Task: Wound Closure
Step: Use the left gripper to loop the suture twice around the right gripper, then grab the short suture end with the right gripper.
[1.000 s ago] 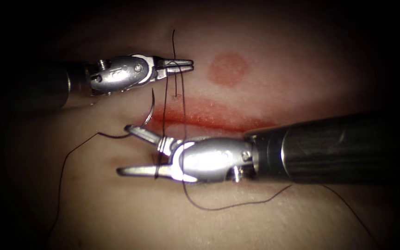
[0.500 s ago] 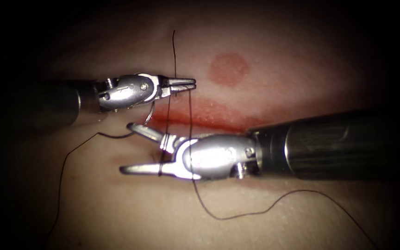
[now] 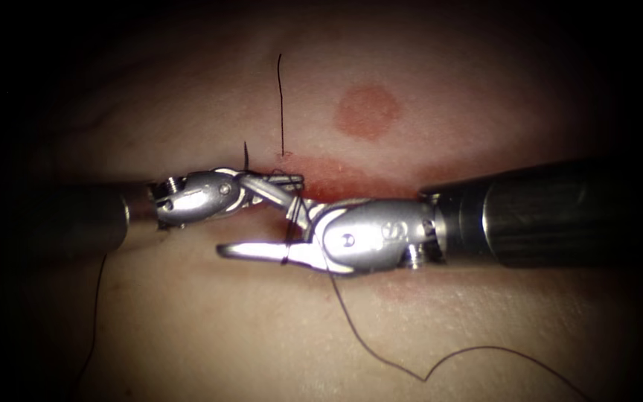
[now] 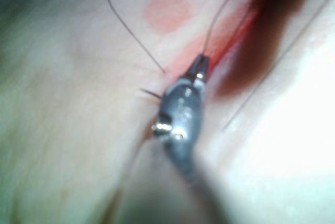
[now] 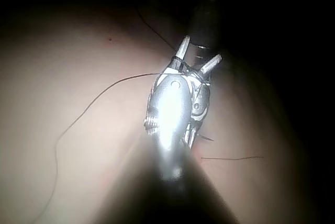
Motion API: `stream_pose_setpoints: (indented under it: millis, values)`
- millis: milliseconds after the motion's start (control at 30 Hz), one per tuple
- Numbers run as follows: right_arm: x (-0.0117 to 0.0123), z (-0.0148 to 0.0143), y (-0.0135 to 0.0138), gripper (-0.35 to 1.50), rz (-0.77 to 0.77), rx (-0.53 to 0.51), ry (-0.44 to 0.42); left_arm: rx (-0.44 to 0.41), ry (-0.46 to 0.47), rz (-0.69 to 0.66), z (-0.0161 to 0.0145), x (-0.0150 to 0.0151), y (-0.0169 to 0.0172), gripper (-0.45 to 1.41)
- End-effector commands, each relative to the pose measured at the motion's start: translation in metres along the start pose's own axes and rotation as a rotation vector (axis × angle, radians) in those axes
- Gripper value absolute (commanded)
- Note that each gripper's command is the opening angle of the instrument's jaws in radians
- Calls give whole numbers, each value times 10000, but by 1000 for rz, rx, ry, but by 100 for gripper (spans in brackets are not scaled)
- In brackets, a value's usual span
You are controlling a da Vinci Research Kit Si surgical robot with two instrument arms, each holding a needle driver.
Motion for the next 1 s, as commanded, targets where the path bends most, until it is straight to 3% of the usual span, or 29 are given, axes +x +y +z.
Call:
stream_pose_setpoints:
  millis: [33,367,500,567,833,1000]
  values:
    - [-6,1,1,103,0,-21,-2,-3,2,-1,7,-7,3,-35]
    - [5,-4,19,121,48,-180,-39,-6,0,-1,1,-5,29,-35]
    - [-5,-1,29,121,31,-271,-126,-13,4,4,2,2,44,-35]
    - [-10,0,33,131,50,-311,-149,-17,3,6,2,5,48,-35]
    - [-22,4,45,141,40,-394,-232,-20,5,9,2,11,59,-35]
    - [-29,9,47,143,33,-407,-349,-21,6,7,1,14,59,-35]
